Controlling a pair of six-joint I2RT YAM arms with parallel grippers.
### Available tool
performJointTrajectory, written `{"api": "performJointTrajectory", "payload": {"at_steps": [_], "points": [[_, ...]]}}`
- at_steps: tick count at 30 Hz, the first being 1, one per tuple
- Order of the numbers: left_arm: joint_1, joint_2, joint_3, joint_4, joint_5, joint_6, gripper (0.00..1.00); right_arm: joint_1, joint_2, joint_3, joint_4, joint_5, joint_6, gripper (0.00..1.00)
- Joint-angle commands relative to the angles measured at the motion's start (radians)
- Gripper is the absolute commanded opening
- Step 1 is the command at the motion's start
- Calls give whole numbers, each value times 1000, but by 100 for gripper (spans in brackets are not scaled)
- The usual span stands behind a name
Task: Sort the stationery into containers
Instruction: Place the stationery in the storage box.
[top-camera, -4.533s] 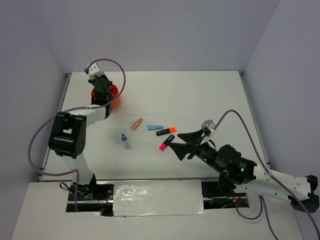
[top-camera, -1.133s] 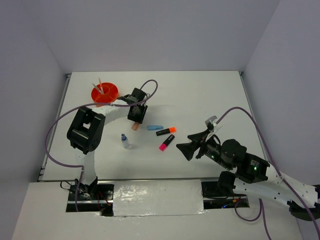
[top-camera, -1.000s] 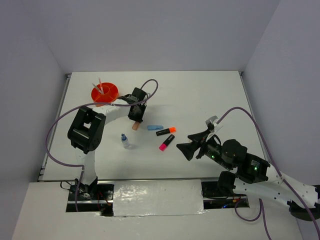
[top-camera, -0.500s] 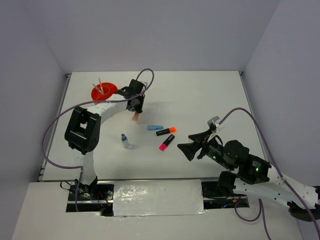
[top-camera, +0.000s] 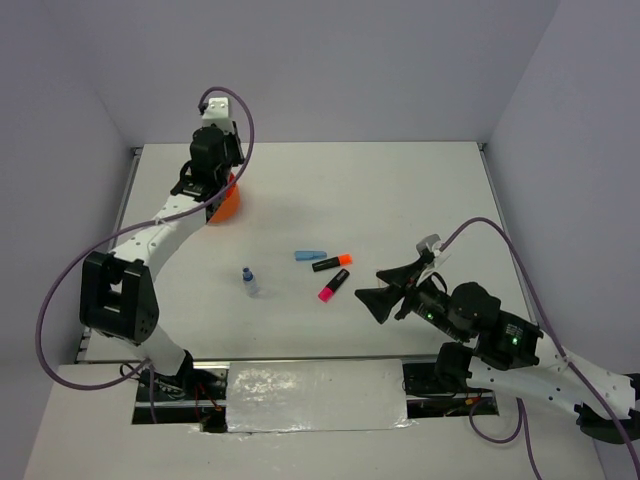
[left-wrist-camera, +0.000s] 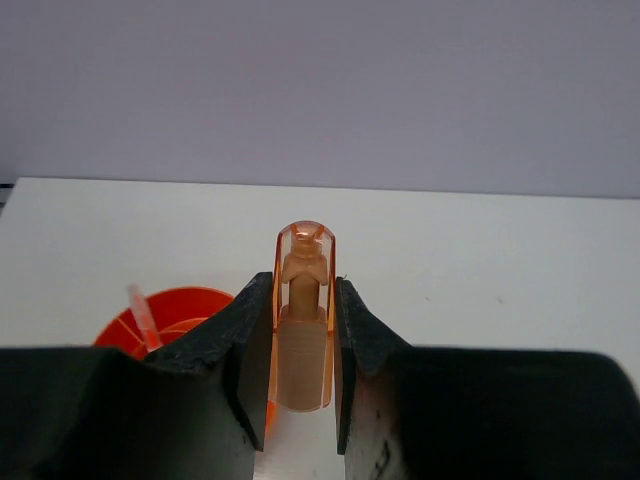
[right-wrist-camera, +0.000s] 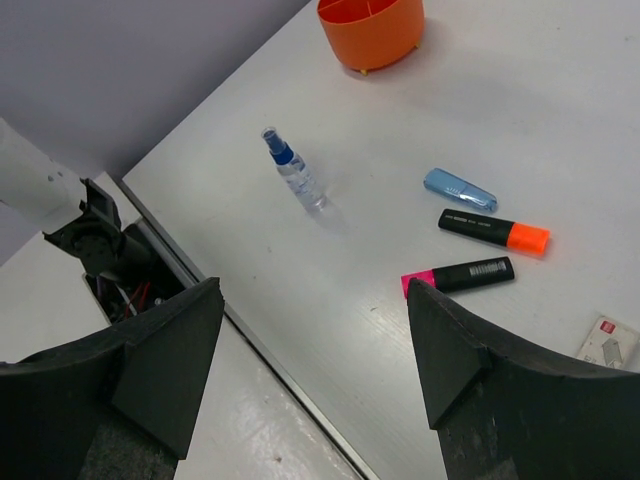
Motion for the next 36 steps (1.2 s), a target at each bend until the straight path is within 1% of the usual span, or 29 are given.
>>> {"api": "performJointTrajectory", "payload": {"at_steps": [1, 5, 11, 15, 18, 21, 25, 36], "points": [[48, 12, -53, 225, -8, 65, 0, -5, 13, -17, 63, -30, -12, 81], [75, 56, -61, 294, 37, 96, 0, -5, 42, -21, 83, -41, -12, 81], [115, 90, -99, 356, 92, 82, 2, -5, 65, -28, 92, -38, -21, 81], [120, 112, -114, 379, 117, 79, 5, -4, 91, -25, 100, -38, -27, 81], [125, 141, -108, 371, 137, 78, 5, -4, 114, -18, 106, -45, -29, 81], [128, 155, -128, 388, 141, 72, 6, -5, 125, -14, 108, -49, -32, 81], [128, 162, -147, 406, 140, 70, 10, -4, 126, -8, 105, -47, -38, 81], [129, 176, -200, 435, 117, 92, 13, -5, 112, -8, 97, -52, -35, 81]]}}
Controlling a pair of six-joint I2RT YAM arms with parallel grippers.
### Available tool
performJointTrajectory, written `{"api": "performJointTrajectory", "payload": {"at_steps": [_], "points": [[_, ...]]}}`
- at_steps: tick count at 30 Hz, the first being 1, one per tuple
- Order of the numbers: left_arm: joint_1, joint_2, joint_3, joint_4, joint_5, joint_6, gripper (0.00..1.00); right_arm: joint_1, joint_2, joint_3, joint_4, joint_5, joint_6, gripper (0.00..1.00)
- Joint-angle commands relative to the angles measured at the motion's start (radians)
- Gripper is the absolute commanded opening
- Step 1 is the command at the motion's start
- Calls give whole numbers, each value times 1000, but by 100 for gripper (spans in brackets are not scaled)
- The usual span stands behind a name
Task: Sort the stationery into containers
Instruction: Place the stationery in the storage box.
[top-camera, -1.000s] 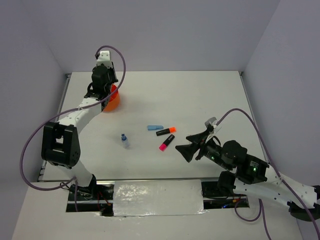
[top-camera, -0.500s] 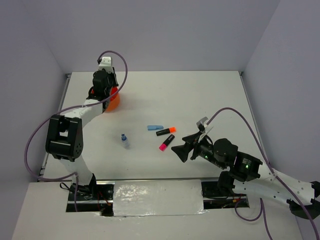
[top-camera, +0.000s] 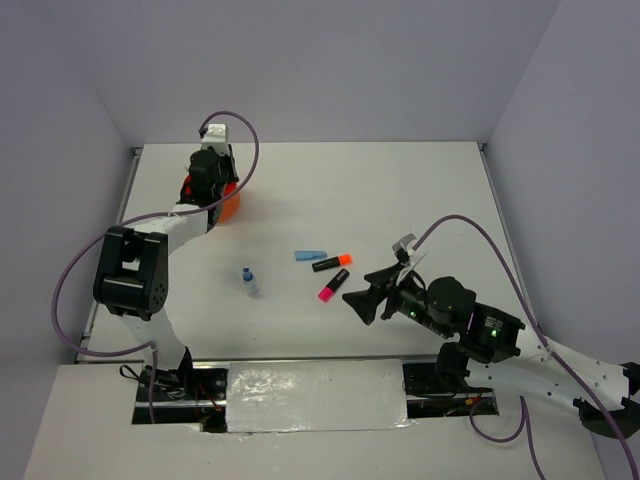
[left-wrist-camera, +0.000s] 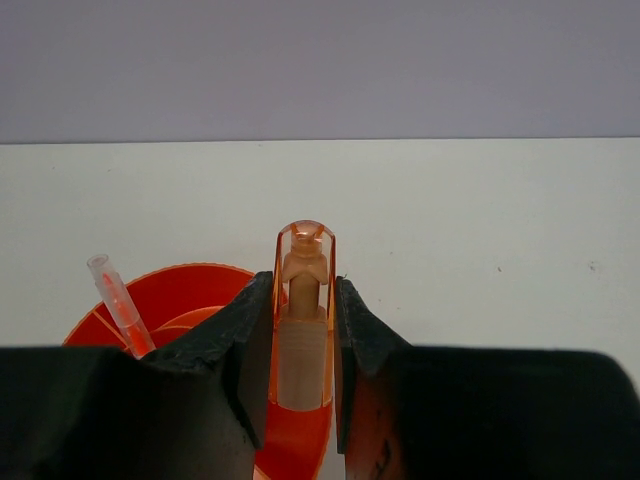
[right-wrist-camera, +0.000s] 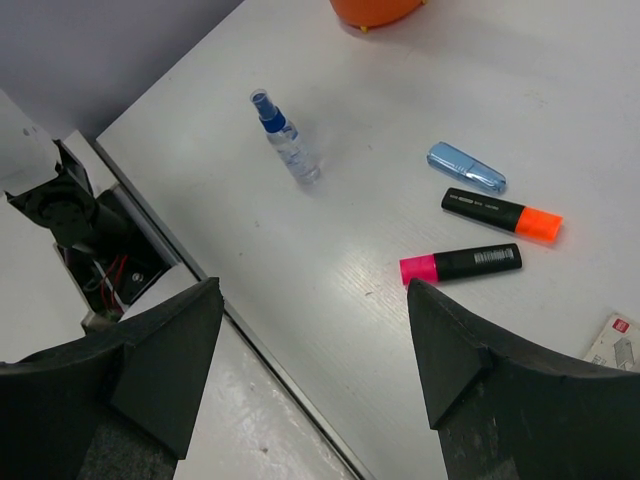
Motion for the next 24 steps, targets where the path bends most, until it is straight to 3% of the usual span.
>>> {"api": "performJointTrajectory", "payload": {"at_steps": [1, 24], "points": [[7, 13, -19, 87, -4, 27, 14, -5, -13, 14, 40, -12, -11, 81], [7, 56, -39, 93, -30, 64, 26, -5, -51, -3, 32, -12, -4, 81]]}}
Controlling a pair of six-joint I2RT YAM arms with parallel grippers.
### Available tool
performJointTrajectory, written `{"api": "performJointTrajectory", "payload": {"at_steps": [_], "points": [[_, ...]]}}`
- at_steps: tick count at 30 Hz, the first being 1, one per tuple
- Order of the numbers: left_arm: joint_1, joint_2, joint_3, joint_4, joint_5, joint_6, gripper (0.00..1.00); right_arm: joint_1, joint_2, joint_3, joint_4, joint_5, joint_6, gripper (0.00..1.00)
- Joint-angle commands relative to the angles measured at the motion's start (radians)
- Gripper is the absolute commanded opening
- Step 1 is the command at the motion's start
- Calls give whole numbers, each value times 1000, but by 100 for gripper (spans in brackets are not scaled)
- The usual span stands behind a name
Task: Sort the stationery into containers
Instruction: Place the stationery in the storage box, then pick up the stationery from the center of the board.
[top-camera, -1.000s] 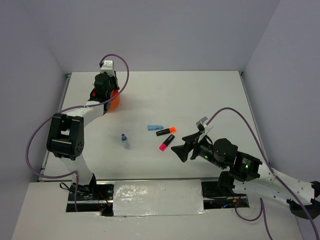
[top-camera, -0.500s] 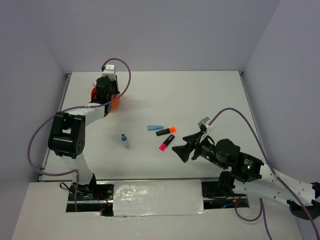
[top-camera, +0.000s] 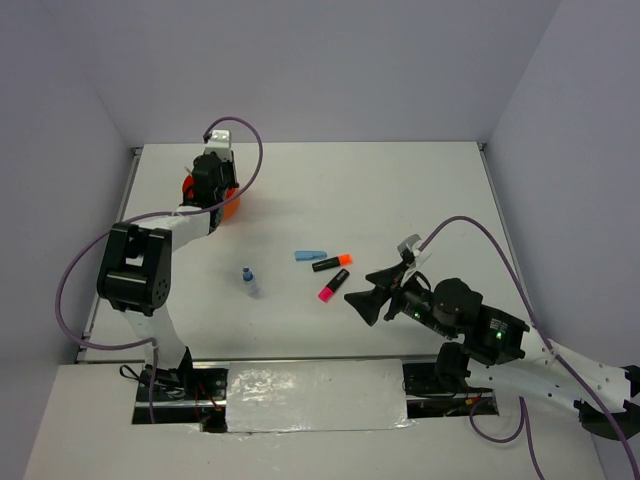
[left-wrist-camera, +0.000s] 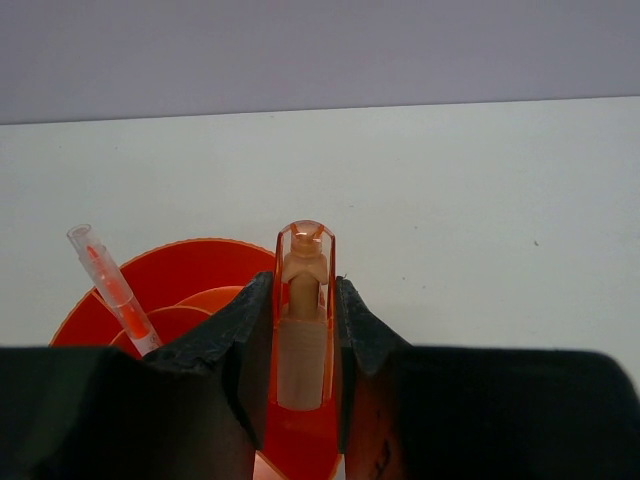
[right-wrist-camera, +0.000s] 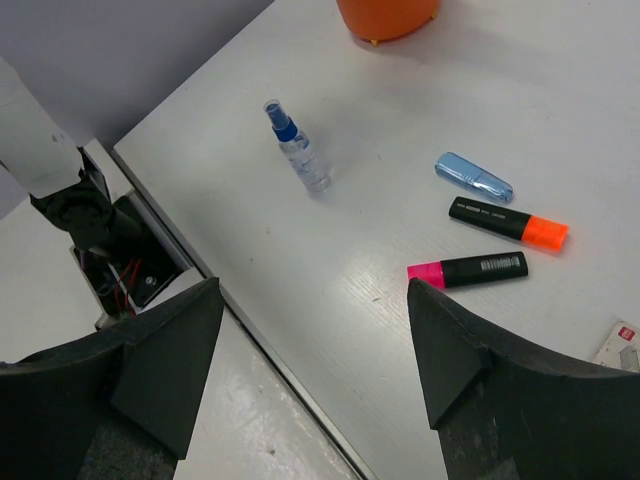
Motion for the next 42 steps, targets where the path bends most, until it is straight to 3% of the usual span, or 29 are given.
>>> {"api": "performJointTrajectory", "payload": {"at_steps": [1, 8, 9, 12, 13, 20, 21, 24, 26, 27, 30, 32, 36, 42], "points": [[7, 24, -11, 75, -12, 28, 28, -5, -20, -3, 31, 1, -4, 81], [7, 21, -21, 84, -27, 29, 42, -5, -28, -5, 27, 1, -1, 82], [7, 18, -24, 85, -27, 31, 50, -5, -28, -6, 27, -2, -1, 81], [5, 3, -14, 79, -18, 23, 57, -4, -28, -5, 27, -2, -3, 82], [5, -4, -10, 76, -7, 19, 65, -5, -28, -5, 27, -2, -3, 82], [-12, -94, 13, 47, -13, 0, 74, -5, -31, -3, 27, 1, -3, 81], [-38, -103, 50, 27, 4, 6, 79, -5, -29, -2, 25, 9, -3, 82], [-111, -107, 208, -141, 183, 69, 95, -5, -31, 11, 14, 17, -8, 81], [-148, -45, 342, -434, 368, 170, 95, -5, -41, 24, 7, 17, -11, 82], [-183, -33, 417, -505, 414, 195, 96, -5, -46, 32, -10, 18, -12, 81], [-257, -36, 395, -637, 533, 299, 97, -5, -83, 50, -39, 21, -8, 82], [-297, -31, 388, -735, 515, 377, 97, -5, -107, 63, -65, 20, -8, 82], [-406, -7, 400, -855, 331, 497, 95, -5, -129, 69, -101, 21, -3, 82], [-429, 145, 533, -1072, 278, 557, 92, -2, -147, 40, -75, -15, 14, 82]]}}
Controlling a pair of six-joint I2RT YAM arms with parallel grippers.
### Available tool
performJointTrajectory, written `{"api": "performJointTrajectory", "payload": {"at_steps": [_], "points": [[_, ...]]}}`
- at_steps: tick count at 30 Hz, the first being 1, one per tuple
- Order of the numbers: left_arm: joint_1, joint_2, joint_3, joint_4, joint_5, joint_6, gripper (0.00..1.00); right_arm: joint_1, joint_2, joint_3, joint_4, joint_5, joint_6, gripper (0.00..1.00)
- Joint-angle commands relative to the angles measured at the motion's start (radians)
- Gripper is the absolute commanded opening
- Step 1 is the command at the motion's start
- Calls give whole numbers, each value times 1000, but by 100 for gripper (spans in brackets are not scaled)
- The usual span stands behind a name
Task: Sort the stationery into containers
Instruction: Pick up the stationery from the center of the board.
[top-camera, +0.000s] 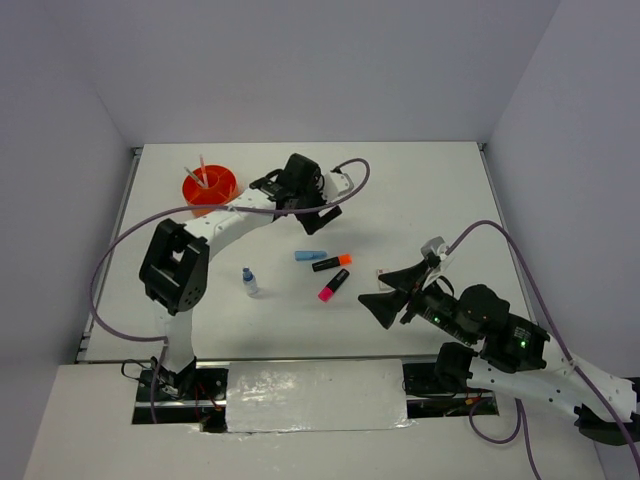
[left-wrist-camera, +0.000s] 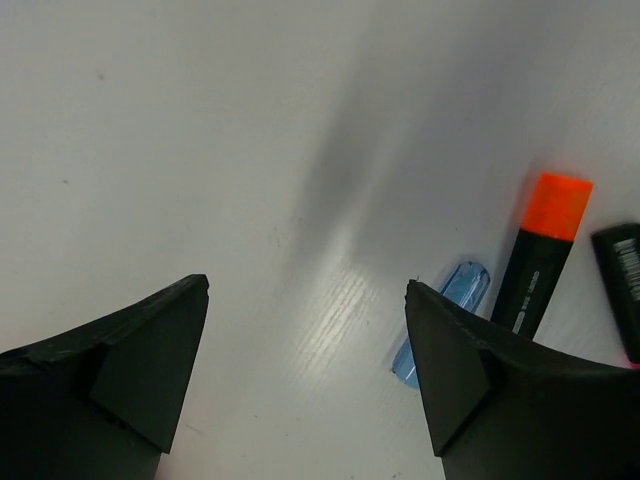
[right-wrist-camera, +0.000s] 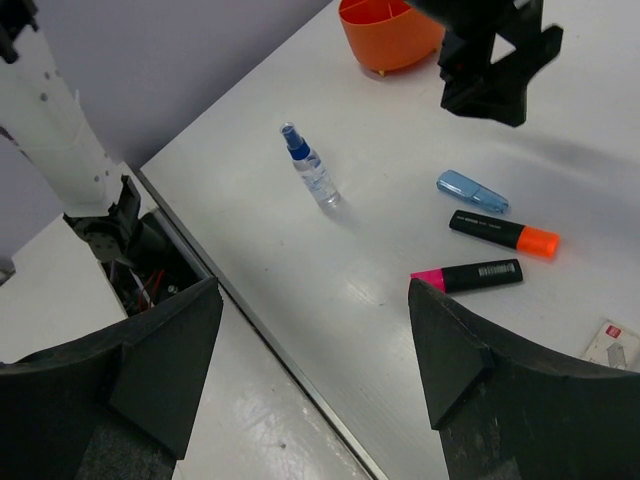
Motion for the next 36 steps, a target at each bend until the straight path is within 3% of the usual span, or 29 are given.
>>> {"api": "performJointTrajectory", "payload": {"at_steps": [1, 13, 36], "points": [[3, 79, 81, -176, -22, 76, 91, -5, -21, 4, 15, -26, 8, 82], [-21, 148, 72, -242, 37, 56, 88, -5, -31, 0, 9, -43, -6, 82], [-40, 208, 12, -189, 28, 44, 82, -5, -34, -6, 19, -43, -9, 82]]}}
